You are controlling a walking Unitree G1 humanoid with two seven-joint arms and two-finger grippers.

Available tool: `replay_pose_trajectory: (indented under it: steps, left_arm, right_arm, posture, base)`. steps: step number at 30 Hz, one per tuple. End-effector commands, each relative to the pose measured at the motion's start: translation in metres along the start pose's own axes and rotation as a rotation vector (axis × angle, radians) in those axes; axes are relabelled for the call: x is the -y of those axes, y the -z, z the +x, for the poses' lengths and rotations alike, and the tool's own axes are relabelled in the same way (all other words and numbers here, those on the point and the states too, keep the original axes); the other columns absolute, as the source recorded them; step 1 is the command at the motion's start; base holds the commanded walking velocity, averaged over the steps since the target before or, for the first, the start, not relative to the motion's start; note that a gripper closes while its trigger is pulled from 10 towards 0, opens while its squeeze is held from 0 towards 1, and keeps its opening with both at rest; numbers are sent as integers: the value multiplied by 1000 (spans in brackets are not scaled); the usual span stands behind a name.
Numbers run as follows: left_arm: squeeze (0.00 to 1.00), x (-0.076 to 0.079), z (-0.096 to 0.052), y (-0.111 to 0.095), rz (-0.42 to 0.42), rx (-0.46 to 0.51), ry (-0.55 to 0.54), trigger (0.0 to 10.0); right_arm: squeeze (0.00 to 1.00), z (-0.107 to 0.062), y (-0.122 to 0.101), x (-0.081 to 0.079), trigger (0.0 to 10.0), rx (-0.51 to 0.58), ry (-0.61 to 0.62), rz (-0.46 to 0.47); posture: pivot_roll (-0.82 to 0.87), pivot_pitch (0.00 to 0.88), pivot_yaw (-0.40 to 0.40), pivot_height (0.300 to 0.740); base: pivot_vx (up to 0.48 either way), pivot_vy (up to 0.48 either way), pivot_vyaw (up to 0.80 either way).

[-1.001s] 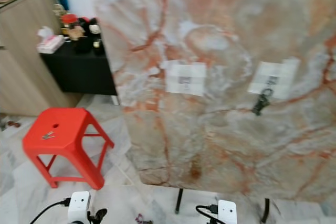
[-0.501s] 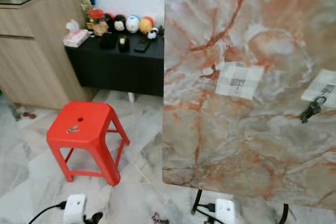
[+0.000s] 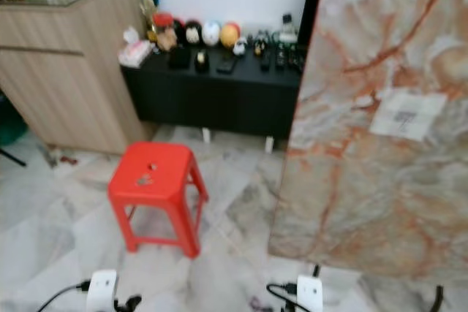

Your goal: Hang keys on a hook

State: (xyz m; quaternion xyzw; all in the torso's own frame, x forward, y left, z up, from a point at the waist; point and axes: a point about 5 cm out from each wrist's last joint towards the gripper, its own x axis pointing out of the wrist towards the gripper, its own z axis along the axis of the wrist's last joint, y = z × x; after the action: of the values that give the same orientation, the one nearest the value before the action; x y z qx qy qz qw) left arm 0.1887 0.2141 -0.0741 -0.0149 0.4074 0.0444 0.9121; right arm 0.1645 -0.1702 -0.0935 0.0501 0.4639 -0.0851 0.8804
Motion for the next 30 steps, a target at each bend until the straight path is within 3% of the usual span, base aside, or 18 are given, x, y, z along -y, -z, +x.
replay_pose_trajectory:
  steps: [1, 30]
  left_arm:
    - [0, 6, 0, 3, -7, -16, 12, 10000]
    - [0, 5, 0, 5, -11, -20, 7, 10000]
  right_arm:
    - [0, -1, 3, 10, 10000, -11, 30, -2]
    - [0, -1, 3, 11, 10000, -11, 32, -11]
  posture:
    - [-5, 0, 24, 740]
    - [2, 1, 22, 740]
  base:
    - [0, 386, 0]
    - [0, 386, 0]
